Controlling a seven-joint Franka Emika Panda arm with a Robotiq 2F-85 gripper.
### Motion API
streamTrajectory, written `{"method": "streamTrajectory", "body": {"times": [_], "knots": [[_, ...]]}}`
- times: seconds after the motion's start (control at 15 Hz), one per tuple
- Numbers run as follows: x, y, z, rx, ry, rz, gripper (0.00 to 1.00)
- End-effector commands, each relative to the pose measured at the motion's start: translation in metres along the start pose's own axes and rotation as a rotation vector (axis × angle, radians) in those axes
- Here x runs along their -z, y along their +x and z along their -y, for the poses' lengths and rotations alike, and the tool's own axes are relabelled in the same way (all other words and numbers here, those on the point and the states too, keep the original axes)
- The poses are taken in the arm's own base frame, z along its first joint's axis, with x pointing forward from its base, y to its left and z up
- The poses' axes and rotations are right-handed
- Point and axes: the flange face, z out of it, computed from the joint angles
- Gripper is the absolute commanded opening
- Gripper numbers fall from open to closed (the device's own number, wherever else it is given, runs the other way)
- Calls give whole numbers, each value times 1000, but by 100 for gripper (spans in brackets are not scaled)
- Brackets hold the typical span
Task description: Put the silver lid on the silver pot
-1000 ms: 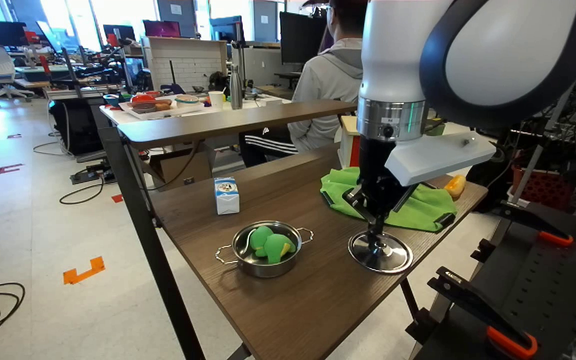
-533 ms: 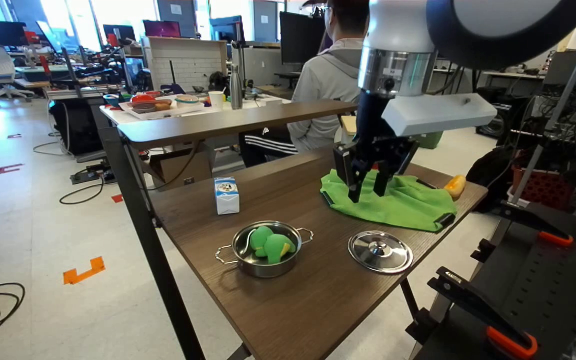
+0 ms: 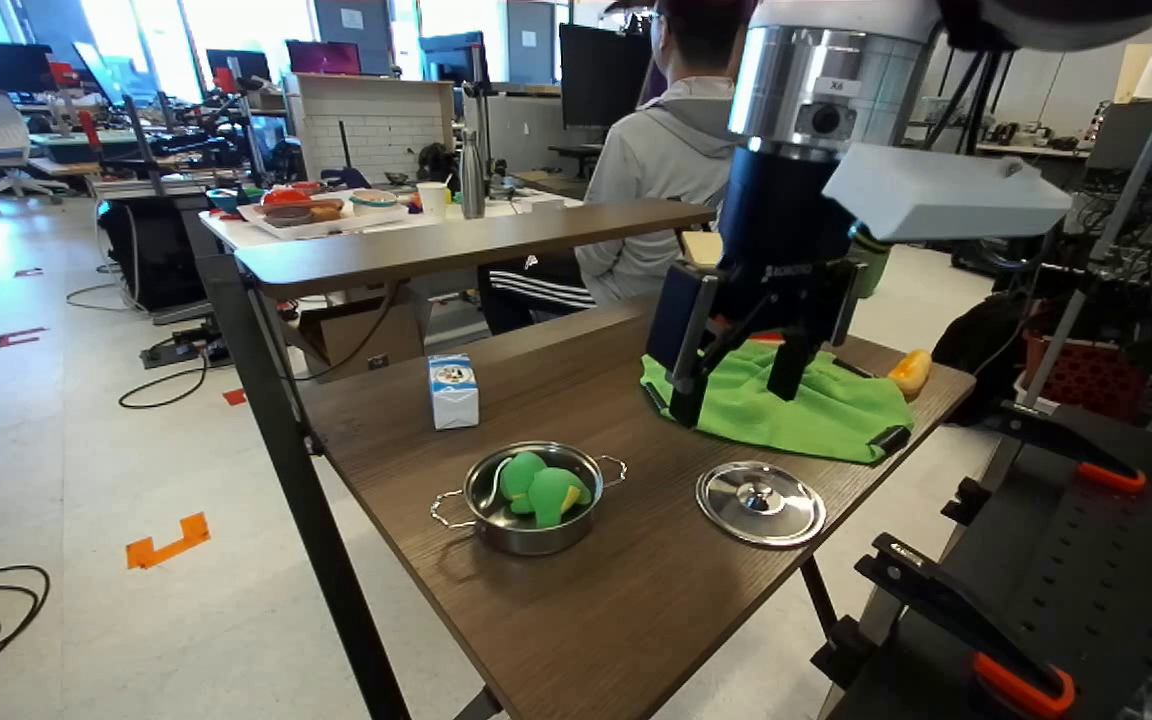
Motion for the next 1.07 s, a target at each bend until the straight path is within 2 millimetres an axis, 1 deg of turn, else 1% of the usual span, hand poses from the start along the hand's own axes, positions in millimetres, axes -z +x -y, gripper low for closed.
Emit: {"method": "streamTrajectory", "body": {"times": [0.0, 0.2, 0.47, 1.0], "knots": [[-3, -18, -4, 36, 9, 32, 100], [-9, -29, -16, 45, -16, 58, 100], [-26, -33, -27, 32, -50, 87, 100], [-57, -27, -35, 33, -98, 114, 100]]}}
